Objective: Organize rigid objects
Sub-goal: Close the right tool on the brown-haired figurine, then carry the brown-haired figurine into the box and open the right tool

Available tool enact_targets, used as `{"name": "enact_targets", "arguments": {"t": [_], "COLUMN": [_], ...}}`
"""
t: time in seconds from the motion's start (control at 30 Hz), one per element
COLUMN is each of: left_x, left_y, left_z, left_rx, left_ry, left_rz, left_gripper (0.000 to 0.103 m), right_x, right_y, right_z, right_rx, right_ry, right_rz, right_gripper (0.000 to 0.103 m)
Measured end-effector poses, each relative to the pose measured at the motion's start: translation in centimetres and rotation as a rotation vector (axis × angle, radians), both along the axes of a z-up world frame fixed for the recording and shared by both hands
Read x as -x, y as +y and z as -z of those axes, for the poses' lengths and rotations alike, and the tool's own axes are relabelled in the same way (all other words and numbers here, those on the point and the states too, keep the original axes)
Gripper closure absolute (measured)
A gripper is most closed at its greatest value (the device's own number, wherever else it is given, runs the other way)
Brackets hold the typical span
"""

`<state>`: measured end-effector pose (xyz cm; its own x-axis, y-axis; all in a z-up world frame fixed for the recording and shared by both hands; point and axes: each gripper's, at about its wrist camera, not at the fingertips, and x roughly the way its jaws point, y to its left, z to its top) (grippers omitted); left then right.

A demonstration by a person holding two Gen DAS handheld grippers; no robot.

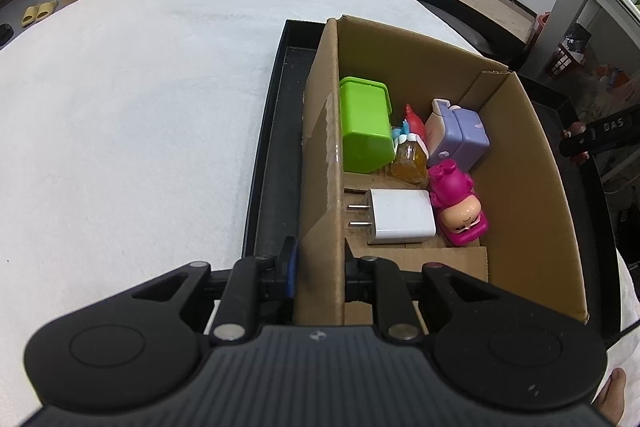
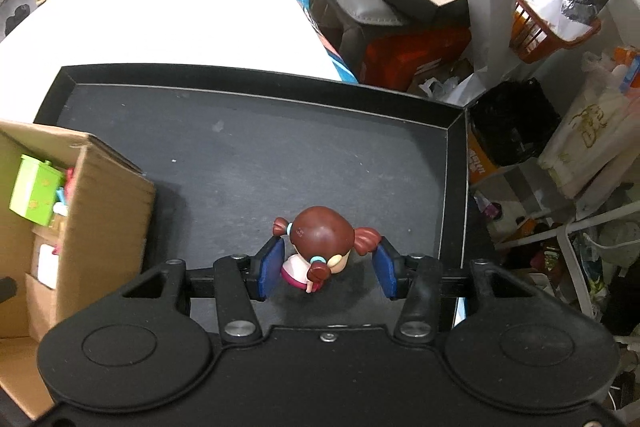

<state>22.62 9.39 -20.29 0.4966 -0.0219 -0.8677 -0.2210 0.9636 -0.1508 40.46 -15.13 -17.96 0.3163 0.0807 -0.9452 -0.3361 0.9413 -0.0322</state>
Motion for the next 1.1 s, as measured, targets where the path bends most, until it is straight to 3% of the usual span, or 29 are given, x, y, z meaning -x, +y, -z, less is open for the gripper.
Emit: {"name": "enact_targets", "arguments": {"t": [0.5, 1.1], "left_x": [0.0, 0.1], "left_y": [0.1, 0.1], "left_z": [0.0, -0.1], "left_rx": [-0.003, 0.004], "left_ry": [0.005, 0.002], "left_rz": [0.009, 0.007], "left_gripper": [0.085, 0.085], "right_x": [2.8, 5.7], "right_y": [1.9, 7.9], "right_z": [-5.4, -8.5], "right_rx": [-0.038, -0.133], "right_ry": [-0.049, -0.052], "right_rz": [-0.028, -0.162], "right_gripper": [0.055, 0.055]}}
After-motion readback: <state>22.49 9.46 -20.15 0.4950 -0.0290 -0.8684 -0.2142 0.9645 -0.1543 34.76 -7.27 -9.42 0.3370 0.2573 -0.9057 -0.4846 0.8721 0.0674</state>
